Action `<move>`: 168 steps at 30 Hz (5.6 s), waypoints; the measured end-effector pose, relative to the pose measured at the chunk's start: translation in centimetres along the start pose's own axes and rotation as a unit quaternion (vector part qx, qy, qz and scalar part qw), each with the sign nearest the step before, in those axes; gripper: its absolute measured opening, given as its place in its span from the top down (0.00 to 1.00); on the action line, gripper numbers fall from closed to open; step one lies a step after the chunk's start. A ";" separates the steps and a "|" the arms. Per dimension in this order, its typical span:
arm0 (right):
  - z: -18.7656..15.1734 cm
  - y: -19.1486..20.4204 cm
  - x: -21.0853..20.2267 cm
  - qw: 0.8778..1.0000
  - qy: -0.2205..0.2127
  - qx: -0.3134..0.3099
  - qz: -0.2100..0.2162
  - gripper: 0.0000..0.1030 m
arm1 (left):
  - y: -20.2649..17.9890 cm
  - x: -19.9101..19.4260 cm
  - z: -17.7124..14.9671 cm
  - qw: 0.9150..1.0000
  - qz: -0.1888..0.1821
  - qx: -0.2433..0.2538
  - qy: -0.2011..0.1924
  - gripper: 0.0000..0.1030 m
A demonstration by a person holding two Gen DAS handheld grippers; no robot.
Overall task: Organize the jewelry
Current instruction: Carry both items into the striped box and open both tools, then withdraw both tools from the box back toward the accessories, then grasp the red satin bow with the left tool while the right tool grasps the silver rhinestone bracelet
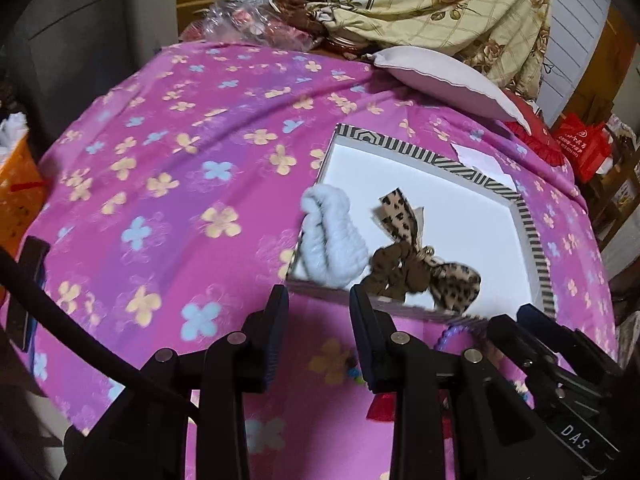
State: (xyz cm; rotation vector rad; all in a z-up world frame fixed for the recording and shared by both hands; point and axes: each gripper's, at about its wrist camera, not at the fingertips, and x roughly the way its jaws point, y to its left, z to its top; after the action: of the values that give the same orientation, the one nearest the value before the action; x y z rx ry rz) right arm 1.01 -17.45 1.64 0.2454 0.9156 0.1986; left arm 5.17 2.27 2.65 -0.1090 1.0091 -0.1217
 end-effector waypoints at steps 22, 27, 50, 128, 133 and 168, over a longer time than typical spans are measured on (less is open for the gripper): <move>-5.2 0.0 -4.4 0.999 -0.011 -0.013 -0.031 0.39 | -1.9 -3.6 -5.8 0.999 0.024 0.032 -0.036 0.56; -5.8 -0.2 -4.9 0.999 -0.011 -0.012 -0.033 0.35 | -2.3 -4.1 -6.7 0.999 0.022 0.035 -0.034 0.56; -7.9 -3.4 -7.2 0.998 -0.009 0.014 -0.057 0.32 | -1.9 -4.2 -8.7 1.000 -0.011 0.001 0.007 0.56; -8.6 -7.0 -2.3 0.992 0.062 0.005 0.111 0.89 | -4.2 3.7 -10.7 0.962 -0.154 -0.155 0.161 0.41; -8.9 -7.4 -2.3 0.992 0.062 0.016 0.113 0.89 | -4.9 2.6 -11.6 0.961 -0.169 -0.152 0.155 0.39; -8.0 -7.2 -3.8 0.999 0.028 -0.020 0.013 0.64 | -0.9 -0.3 -10.7 0.975 -0.137 -0.106 0.136 0.82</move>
State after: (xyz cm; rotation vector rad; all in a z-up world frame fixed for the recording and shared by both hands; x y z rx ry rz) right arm -7.23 -24.32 -2.25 0.2152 0.9630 0.2497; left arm -4.13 1.03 -2.64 -0.4369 1.2762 -0.2870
